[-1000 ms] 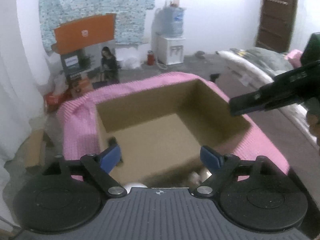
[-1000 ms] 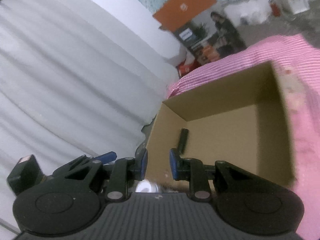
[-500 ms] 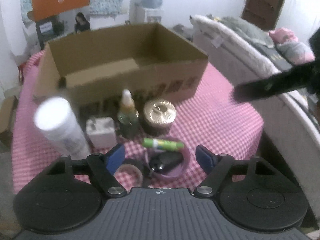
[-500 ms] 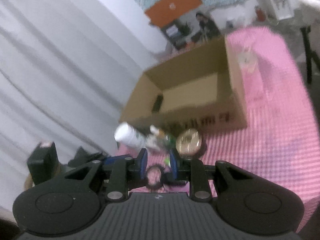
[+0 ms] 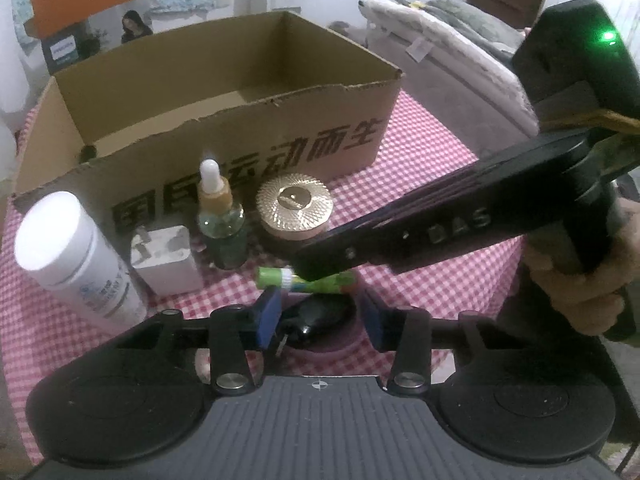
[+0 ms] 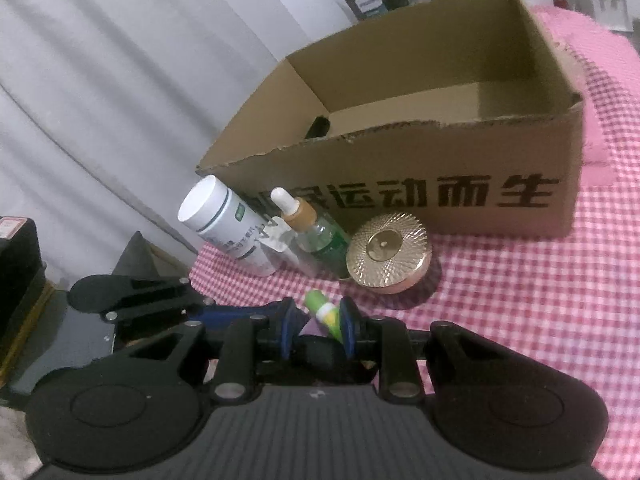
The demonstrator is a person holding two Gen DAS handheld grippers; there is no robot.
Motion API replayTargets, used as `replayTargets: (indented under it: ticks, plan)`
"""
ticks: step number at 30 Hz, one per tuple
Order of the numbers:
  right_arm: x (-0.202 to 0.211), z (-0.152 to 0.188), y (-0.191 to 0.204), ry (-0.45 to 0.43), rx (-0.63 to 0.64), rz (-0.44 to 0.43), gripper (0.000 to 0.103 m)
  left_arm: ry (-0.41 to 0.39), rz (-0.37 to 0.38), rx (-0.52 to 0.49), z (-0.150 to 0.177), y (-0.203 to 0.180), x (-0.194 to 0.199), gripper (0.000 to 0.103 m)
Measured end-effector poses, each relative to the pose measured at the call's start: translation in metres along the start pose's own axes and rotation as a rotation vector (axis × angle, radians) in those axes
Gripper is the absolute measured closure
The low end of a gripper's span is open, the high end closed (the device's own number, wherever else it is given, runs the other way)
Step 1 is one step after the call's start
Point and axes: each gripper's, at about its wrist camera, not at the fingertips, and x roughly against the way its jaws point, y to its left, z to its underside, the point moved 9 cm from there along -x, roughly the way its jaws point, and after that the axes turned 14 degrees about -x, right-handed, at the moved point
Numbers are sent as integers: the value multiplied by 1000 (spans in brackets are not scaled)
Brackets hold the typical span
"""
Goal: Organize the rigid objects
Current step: 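Grasp the green glue stick from the pink container with the right tool, then carry the glue stick into the box and open the right tool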
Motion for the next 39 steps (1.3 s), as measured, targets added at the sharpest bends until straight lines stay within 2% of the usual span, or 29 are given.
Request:
replayTargets:
  ticks: [4,12,26,32,34,39]
  plan:
    - [-13,5,-7,33,-34,14,78,11,34,7,1,-2,-4,60]
    - [-2,18,-23,55,-142,45,78,36,56,-16,3,-9,-12,60]
    - [-16,17,-22,98,-154,62,78,35,47,-56,-5,-9,-23,58]
    - [-19,19,-23,79,-193,41,80,36,46,-63,-5,-10,-25,59]
    - [-14,20,-23,67,-197,21,85,33,46,-63,-5,-10,-24,59]
    - [-5,22,-27,35,-202,9,87,22,22,-78,-5,-13,-22,67]
